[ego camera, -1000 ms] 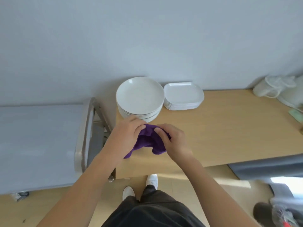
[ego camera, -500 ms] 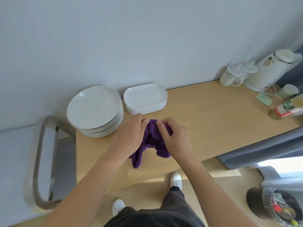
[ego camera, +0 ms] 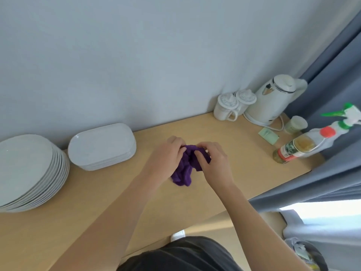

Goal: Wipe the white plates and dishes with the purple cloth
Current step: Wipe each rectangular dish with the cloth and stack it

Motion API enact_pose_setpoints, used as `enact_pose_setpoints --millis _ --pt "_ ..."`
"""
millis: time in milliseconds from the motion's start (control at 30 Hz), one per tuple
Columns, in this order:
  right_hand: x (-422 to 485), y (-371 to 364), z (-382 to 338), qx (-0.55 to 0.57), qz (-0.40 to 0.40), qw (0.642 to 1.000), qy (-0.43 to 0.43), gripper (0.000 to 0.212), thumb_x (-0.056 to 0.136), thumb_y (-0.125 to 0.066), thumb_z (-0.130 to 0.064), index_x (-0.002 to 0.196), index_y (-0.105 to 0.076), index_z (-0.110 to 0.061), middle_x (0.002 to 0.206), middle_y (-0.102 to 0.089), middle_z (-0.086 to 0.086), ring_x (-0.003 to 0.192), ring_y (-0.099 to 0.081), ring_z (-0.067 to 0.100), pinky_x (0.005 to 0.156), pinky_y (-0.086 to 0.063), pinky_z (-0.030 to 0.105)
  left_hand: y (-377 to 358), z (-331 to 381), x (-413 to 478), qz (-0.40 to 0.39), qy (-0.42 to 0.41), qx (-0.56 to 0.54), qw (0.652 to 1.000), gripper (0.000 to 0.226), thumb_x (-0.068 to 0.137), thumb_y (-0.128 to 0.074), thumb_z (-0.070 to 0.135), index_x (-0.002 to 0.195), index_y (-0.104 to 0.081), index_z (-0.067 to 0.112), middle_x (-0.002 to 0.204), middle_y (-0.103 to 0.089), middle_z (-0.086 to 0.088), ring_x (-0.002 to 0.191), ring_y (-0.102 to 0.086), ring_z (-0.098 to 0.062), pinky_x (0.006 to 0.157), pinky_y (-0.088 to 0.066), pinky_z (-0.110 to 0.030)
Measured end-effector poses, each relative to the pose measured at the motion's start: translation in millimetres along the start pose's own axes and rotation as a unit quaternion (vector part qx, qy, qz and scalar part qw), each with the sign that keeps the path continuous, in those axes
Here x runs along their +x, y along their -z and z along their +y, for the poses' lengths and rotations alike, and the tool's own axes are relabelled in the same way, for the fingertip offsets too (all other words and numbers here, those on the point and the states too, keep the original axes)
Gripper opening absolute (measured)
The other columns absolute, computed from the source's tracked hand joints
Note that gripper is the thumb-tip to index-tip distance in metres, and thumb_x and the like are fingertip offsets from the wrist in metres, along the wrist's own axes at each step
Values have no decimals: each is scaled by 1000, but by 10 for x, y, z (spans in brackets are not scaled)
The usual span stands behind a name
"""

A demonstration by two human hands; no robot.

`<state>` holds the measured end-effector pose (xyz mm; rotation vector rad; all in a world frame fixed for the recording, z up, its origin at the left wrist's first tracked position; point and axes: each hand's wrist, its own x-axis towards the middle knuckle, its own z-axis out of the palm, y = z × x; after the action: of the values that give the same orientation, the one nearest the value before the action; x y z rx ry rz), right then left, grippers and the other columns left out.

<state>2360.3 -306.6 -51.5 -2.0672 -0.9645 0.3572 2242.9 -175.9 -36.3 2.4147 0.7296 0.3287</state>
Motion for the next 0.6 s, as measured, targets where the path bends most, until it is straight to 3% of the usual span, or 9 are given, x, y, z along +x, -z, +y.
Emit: enact_pose_setpoints --millis 67,133,200,433,600 --pt "80 -55 126 -20 -37 999 -18 18 95 -62 -17 112 -66 -22 110 -59 -7 93 -55 0 83 -43 13 -102 -55 58 -22 17 16 999 18 102 -48 24 107 -63 15 101 -61 2 87 -57 -19 75 -47 -35" --pt "120 -177 168 -31 -95 994 -38 16 94 -62 -18 109 -68 -21 110 -61 -6 96 -58 9 88 -50 29 -140 -177 26 -22 42 24 999 17 101 -49 24 106 -64 16 99 -62 2 88 -58 -19 76 -49 -38" --pt "138 -327 137 -29 -136 990 -36 11 94 -61 -20 102 -69 -21 106 -64 -7 94 -61 11 86 -52 35 -119 -336 -68 -6 75 39 996 17 101 -48 24 105 -63 17 99 -62 3 87 -58 -19 76 -50 -39" --pt "322 -927 -375 -8 -192 980 47 12 98 -57 -20 103 -68 -18 106 -65 -6 93 -61 10 84 -51 30 260 -942 -484 99 164 114 975 16 94 -56 17 105 -66 10 96 -63 -6 85 -59 -29 71 -50 -44" --pt "443 -1419 -803 5 -210 972 102 21 98 -58 -21 117 -64 -18 120 -62 -5 104 -57 13 87 -45 26 572 -1339 -700 154 225 159 949 24 92 -62 20 112 -65 8 110 -62 -11 93 -60 -32 73 -53 -45"
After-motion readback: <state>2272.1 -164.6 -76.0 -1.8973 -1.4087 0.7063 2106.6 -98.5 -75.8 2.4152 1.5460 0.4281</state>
